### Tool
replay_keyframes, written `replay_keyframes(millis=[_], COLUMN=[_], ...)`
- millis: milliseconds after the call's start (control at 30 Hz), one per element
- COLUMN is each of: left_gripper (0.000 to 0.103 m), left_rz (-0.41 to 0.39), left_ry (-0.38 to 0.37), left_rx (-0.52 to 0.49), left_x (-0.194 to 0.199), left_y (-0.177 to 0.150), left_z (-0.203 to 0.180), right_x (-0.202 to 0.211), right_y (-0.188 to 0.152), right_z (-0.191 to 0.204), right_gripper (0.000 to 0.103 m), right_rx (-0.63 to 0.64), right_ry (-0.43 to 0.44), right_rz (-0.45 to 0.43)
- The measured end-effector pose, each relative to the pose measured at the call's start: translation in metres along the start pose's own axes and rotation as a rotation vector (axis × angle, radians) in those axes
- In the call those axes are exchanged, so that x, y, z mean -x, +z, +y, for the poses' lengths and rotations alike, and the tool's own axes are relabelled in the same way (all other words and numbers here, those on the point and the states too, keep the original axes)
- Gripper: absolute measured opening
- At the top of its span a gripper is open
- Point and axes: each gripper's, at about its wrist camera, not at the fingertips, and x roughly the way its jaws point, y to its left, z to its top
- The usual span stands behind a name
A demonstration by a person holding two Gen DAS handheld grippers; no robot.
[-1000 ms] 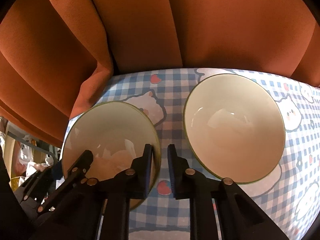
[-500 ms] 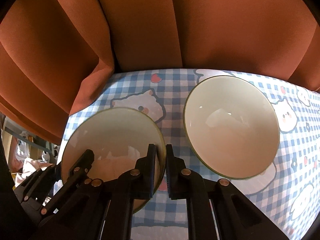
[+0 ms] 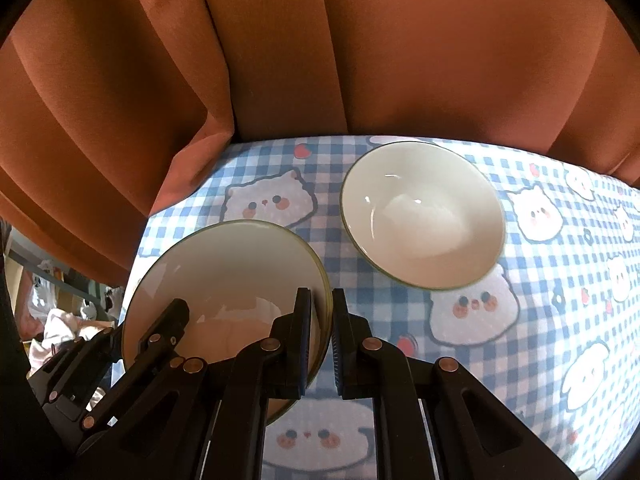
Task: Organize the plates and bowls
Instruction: 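Lift the second white bowl with both tools and carry it toward the other bowl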
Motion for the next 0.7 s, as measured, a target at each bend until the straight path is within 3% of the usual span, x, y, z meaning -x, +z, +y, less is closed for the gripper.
replay_keyframes(millis=[700], left_gripper=[0.017], left_rz=[-0.063], left_ry=[-0.094], left_rx=[-0.083], left_x=[0.078], left_y=[-0.050], left_z=[-0.029], right_x=[0.096], right_y=[-0.060], right_z=[-0.033], right_gripper=[0.013], right_rx=[-0.075], right_ry=[-0.059], right_rz=[-0.067])
